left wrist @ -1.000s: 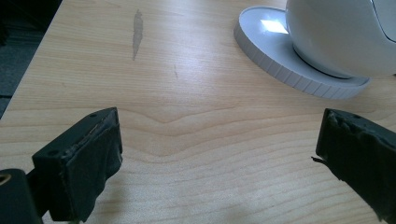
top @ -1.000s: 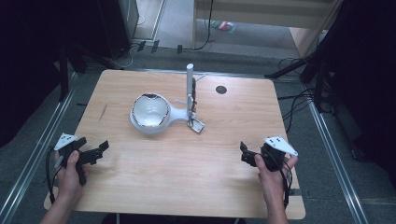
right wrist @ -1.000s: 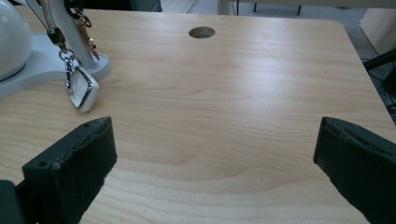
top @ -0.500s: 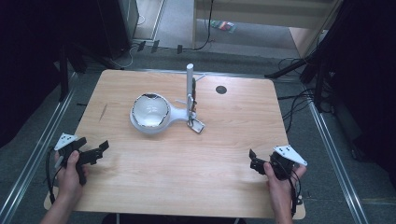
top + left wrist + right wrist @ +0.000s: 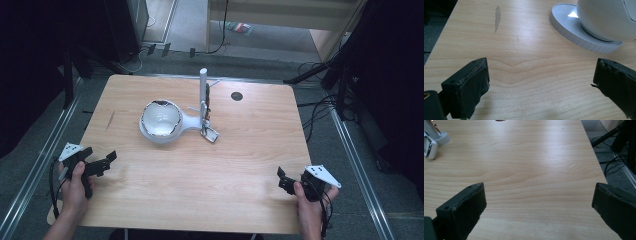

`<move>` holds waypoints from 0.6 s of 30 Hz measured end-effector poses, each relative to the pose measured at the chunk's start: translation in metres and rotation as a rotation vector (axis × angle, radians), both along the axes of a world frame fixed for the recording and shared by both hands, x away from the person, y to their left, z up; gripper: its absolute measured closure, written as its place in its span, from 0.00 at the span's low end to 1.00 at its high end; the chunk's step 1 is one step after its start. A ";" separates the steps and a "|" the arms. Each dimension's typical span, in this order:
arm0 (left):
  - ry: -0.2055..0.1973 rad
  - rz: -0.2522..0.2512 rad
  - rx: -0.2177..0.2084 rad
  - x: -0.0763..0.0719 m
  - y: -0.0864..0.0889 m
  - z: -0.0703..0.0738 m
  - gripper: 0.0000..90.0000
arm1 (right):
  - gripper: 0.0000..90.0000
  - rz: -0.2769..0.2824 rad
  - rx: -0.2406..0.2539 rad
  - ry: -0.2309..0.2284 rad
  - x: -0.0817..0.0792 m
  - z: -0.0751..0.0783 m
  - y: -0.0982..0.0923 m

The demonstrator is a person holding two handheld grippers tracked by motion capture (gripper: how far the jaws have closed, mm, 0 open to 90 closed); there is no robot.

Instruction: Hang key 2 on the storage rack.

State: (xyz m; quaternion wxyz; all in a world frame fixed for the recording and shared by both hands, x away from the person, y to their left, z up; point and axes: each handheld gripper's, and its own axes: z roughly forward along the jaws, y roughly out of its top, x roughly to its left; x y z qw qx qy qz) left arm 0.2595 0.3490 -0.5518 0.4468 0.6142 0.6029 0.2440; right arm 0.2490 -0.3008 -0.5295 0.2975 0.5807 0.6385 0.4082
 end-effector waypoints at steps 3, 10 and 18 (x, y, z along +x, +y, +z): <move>0.000 -0.002 0.003 0.000 0.000 0.000 0.01 | 0.00 -0.015 0.000 -0.006 -0.005 -0.003 -0.009; 0.000 -0.001 0.001 0.000 0.000 0.000 0.01 | 0.00 -0.036 0.014 0.007 -0.014 -0.007 -0.022; 0.000 -0.002 0.001 0.000 0.000 0.000 0.01 | 0.00 -0.054 0.031 0.014 -0.026 -0.011 -0.033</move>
